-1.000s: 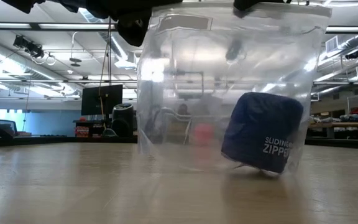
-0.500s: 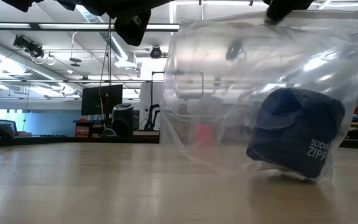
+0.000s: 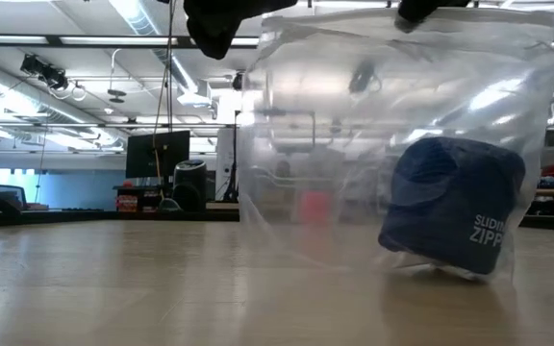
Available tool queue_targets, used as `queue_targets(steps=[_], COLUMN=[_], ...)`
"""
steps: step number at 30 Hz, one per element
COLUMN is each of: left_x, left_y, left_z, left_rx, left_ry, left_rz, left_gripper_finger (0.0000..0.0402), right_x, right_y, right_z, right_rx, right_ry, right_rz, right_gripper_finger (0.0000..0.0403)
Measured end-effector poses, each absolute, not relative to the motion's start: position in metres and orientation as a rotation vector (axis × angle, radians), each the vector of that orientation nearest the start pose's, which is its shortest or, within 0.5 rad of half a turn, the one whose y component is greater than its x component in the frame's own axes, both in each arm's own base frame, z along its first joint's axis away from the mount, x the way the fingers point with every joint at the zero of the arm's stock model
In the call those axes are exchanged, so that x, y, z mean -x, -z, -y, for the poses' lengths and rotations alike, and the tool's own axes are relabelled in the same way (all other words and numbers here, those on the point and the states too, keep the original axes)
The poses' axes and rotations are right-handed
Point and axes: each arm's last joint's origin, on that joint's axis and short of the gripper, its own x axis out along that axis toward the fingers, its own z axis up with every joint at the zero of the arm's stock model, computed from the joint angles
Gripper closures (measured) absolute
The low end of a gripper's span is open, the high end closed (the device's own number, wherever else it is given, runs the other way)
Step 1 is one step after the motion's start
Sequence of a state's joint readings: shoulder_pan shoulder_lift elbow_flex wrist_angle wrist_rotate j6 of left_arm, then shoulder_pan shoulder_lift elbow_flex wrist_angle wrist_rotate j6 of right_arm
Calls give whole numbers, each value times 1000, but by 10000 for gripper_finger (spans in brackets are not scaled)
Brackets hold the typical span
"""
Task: Roll bandage
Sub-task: Close the transparent zip bag
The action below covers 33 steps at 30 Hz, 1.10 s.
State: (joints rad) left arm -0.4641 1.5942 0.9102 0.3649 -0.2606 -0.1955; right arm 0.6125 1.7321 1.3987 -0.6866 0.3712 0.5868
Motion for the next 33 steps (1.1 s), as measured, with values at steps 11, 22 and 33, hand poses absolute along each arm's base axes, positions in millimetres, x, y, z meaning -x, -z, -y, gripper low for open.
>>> queue_targets(steps=[11, 22, 33], left_x=[-347, -370, -372], left_y=[-217, -205, -227], left_z=[160, 159, 163], left_rx=[128, 84, -32], left_ry=[262, 263, 283], left_rz=[-402, -512, -518], left_gripper_finger=[208, 338, 396], right_x=[-305, -304, -304], right_y=[-261, -261, -262], right_z=[-201, -203, -204], right_rx=[-44, -38, -36], right_ry=[31, 20, 16], right_rz=[-900, -892, -891], right_gripper_finger=[384, 383, 383])
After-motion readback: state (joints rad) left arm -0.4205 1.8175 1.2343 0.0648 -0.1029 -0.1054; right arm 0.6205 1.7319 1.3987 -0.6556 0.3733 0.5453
